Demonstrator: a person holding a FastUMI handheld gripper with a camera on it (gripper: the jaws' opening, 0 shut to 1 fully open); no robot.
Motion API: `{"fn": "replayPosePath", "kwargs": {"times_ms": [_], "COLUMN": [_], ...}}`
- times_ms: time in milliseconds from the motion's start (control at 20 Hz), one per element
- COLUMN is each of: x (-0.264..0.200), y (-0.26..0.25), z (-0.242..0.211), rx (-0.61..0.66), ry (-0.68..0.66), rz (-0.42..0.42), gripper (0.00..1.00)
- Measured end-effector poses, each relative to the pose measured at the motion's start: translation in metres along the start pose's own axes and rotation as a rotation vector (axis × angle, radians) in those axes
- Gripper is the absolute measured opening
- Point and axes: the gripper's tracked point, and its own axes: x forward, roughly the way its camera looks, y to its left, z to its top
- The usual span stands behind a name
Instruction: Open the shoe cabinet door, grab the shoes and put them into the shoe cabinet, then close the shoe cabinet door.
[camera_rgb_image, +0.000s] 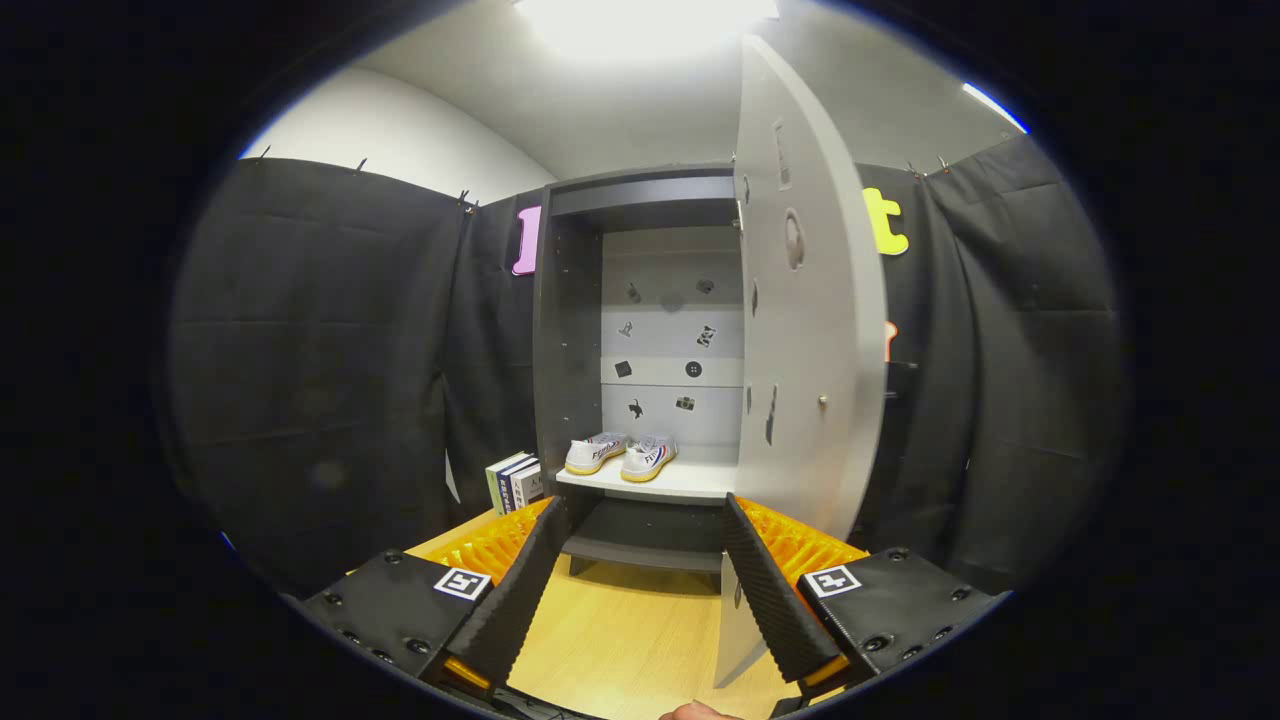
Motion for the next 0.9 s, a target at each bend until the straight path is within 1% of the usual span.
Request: {"fn": "replayPosePath", "kwargs": {"times_ms": [350,650,750,900], "x": [-0.035,-0.042,-0.037,-0.032], "y": [-0.055,-0.102,-0.121,-0.156], "z": [0.011,0.024,0.034,0.033], "rx": [0.029,0.072,0.081,0.074], "ry": [-0.018,-0.035,-0.046,-0.041], "rz": [-0.083,-0.172,-0.238,-0.355], "gripper": [0.98,0.98,0.98,0.98]}}
